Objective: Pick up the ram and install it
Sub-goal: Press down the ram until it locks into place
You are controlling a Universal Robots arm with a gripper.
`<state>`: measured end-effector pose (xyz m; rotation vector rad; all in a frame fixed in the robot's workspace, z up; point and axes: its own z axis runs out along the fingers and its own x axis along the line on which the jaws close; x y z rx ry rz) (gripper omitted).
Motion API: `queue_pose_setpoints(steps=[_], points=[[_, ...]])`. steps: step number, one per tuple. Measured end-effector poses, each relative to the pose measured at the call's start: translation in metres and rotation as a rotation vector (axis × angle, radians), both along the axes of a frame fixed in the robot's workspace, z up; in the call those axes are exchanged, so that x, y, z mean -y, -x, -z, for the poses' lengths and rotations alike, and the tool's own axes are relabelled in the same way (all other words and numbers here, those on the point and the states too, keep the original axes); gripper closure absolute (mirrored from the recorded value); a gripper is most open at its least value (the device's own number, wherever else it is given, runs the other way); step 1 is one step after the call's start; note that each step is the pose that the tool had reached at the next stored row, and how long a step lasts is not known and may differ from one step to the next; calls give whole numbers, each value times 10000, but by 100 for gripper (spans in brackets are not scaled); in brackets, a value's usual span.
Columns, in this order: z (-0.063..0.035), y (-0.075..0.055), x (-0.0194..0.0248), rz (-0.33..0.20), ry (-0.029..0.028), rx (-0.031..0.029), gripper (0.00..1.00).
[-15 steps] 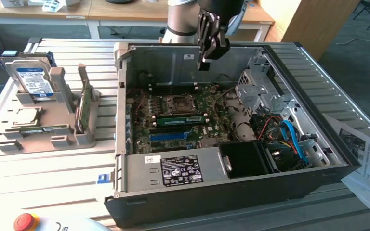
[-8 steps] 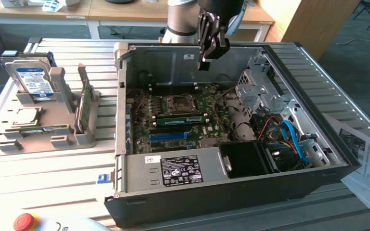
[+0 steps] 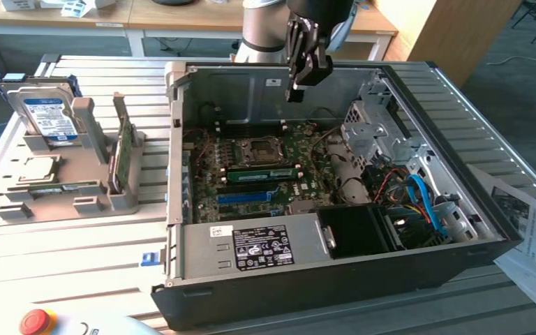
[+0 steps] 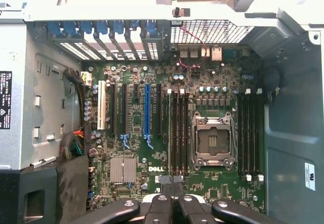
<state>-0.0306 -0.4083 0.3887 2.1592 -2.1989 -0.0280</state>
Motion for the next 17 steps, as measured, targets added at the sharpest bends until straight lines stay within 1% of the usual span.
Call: queue_pose_setpoints(steps=[5,6,10,13,17], points=[[0,0,0,0,-1,12,90],[0,1,0,2,1,39,90],[0,5,0,0,0,232,90],[0,8,0,1,0,346,90],[0,7,0,0,0,354,90]])
